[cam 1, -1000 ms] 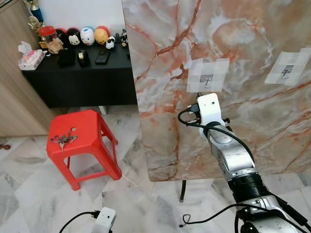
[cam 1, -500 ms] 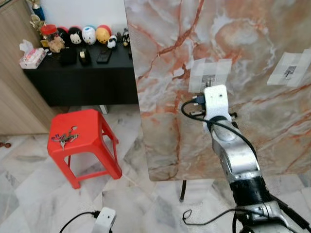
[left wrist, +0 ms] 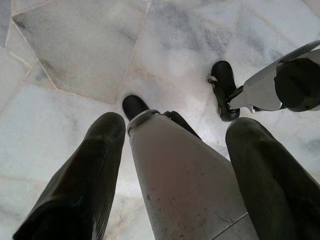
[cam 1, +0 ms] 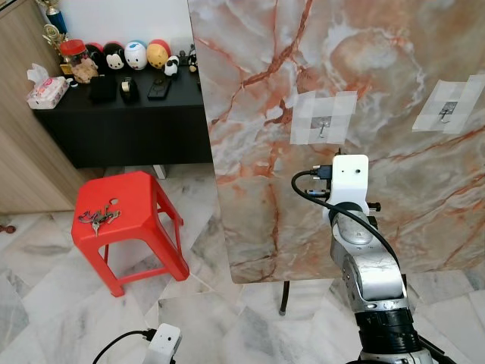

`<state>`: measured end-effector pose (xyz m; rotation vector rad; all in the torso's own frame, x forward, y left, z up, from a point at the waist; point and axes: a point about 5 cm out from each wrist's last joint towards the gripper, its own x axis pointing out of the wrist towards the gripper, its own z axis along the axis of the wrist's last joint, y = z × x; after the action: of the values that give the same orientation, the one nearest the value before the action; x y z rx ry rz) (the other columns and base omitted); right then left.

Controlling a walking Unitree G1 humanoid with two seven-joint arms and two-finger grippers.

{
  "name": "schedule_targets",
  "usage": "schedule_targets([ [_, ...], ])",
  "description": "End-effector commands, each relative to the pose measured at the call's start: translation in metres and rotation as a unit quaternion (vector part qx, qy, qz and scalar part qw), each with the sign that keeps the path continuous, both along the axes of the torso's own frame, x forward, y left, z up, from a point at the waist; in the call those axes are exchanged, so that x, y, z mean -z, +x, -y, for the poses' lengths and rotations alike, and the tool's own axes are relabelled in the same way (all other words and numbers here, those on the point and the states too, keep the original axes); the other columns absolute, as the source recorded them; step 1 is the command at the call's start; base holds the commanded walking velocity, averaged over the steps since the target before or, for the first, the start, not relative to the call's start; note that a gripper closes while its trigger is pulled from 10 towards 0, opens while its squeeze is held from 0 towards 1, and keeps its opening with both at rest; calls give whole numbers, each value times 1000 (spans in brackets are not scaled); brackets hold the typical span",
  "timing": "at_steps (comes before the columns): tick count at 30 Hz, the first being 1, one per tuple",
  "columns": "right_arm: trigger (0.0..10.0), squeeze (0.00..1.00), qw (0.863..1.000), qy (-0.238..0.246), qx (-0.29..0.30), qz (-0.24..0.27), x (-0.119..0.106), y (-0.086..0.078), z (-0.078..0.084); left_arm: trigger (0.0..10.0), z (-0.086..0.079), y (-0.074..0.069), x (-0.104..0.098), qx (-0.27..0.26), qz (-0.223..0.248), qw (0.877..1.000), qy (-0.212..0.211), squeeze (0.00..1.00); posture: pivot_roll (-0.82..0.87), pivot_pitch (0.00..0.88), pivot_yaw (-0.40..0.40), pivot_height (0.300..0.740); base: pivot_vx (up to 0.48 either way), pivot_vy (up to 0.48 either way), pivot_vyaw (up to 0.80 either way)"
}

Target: Hang keys on a hook

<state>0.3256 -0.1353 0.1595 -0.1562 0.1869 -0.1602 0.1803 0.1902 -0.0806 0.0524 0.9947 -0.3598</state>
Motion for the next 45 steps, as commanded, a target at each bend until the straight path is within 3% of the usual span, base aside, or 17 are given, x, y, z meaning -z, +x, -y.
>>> schedule_targets([
  [1,10000,0,1000,-9,-12,24,-13,5,-3,10000,-1,-3,1,11,-7,1000,4,0,-184,94,25,727,0,0,0],
  [8,10000,0,998,-45,-32,28,-19,18,0,10000,0,-4,2,9,-7,1000,4,0,-176,93,22,727,0,0,0],
  [20,10000,0,991,-98,-85,21,-16,23,-8,10000,-1,-4,2,10,-6,1000,4,0,-175,96,24,727,0,0,0],
  [38,10000,0,987,-137,-68,49,-27,29,-4,10000,-1,-4,2,9,-6,1000,3,0,-173,95,22,727,0,0,0],
  [43,10000,0,986,-140,-82,45,-27,31,-5,10000,0,-4,2,10,-6,1000,3,0,-172,95,21,727,0,0,0],
  [45,10000,0,981,-163,-95,46,-27,32,-8,10000,0,-4,2,9,-6,1000,3,0,-172,95,21,727,0,0,0],
])
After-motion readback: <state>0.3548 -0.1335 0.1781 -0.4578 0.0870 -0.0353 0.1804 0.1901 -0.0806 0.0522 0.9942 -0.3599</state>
